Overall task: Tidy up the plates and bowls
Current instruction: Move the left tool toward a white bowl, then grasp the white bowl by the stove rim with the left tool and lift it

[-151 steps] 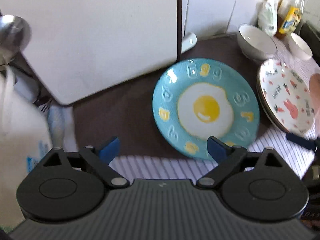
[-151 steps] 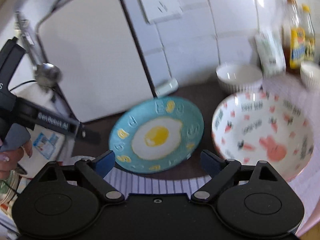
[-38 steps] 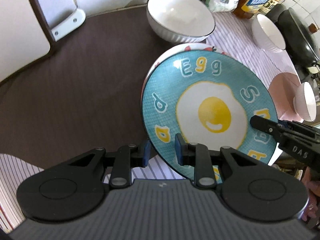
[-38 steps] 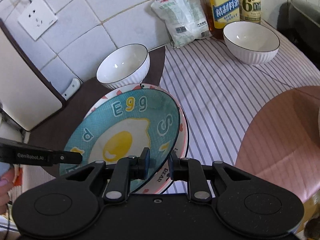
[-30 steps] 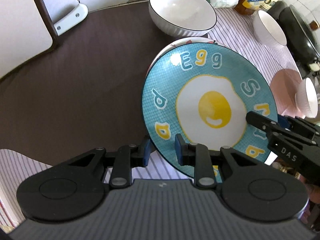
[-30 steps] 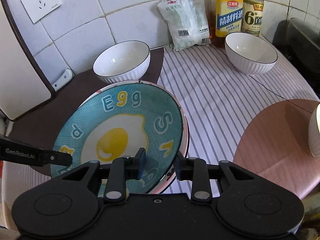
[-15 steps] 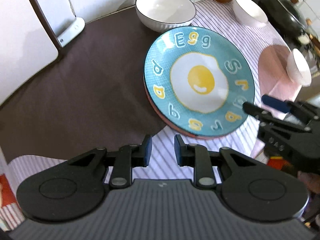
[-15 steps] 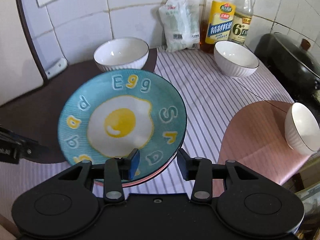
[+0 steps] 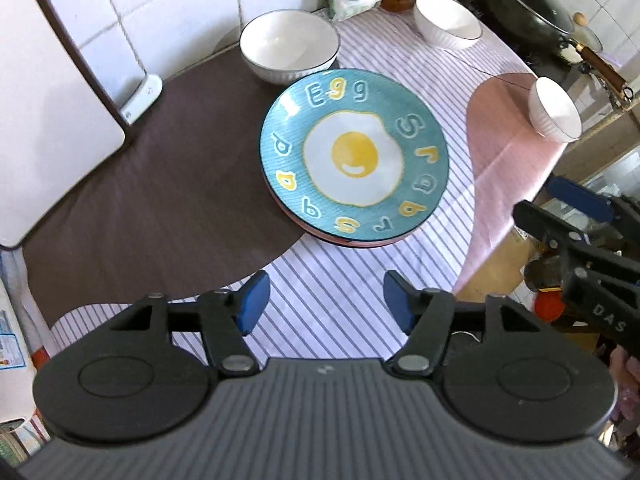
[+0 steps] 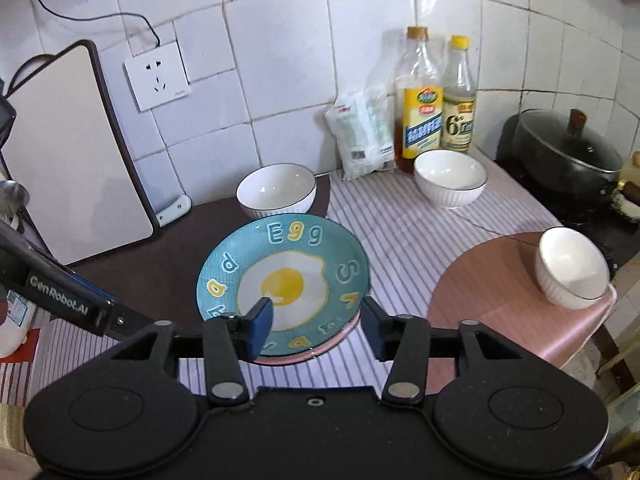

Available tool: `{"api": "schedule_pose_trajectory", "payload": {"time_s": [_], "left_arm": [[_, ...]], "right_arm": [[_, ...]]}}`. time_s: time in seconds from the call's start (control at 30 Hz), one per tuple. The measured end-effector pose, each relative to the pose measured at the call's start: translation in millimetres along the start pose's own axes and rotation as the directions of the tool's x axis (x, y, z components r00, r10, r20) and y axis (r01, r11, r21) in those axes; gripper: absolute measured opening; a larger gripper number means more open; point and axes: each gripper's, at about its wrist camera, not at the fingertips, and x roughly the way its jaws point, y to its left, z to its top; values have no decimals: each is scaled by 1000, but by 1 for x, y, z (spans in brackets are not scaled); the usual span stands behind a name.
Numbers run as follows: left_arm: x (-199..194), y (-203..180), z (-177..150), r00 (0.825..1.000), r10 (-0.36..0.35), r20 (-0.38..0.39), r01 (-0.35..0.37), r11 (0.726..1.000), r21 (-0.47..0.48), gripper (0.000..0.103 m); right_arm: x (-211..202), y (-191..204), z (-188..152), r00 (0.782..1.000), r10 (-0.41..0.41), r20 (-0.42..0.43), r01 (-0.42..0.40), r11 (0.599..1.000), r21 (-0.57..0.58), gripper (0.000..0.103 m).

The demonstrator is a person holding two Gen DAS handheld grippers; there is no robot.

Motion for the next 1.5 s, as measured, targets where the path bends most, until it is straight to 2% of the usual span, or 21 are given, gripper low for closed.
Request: {"api": "schedule_pose_trajectory", "payload": {"time_s": [0.07,0.17,0.27,0.37,0.53,0.63,0.73,0.77,1.0,1.1,1.17,1.23,1.4,1.5], "left_arm": [[-7,-9,-1,999,26,19,-27,999,31,67],[-18,-22,-1,996,58,71,-61,997,42,79],[-24,-42,3,989,100,112,-110,990,83,83],[-25,-61,9,984,125,129,-137,986,91,94],[-19,-101,27,984,126,128,-134,989,59,94],[-11,-126,40,984,133,121,-136,991,13,98],[-3,-150,52,983,133,125,-133,991,-10,100],[1,-157,56,983,140,121,-138,990,-23,100],[40,-198,79,981,164,107,-148,979,-143,101],[50,-208,90,984,149,101,-120,961,-249,100],[55,-219,97,986,117,118,-83,962,-261,100],[60,-230,104,985,92,148,-49,961,-273,100],[88,-263,126,981,53,187,-9,973,-230,97],[110,-293,135,972,20,236,7,994,-114,97]], "right_arm": [[-10,-6,1,1000,-7,5,7,1000,-9,60],[-23,-17,2,1000,3,2,-3,1000,-19,61],[-35,-29,4,1000,-7,14,8,999,-38,64],[-46,-47,10,1000,26,14,-25,998,-59,67],[-56,-82,18,998,50,31,-43,983,-178,74],[-56,-112,22,996,75,38,-66,975,-210,76],[-51,-144,23,993,100,60,-83,966,-243,95],[-50,-152,22,992,102,76,-79,963,-256,95],[-12,-220,-1,993,82,86,-49,942,-332,96],[12,-248,-11,996,51,76,-24,946,-324,97],[25,-263,-18,998,34,59,-13,946,-323,97],[38,-281,-28,999,49,23,-38,934,-354,97],[72,-314,-44,998,64,8,-58,953,-299,97],[94,-327,-54,996,68,60,-53,972,-229,97]]}}
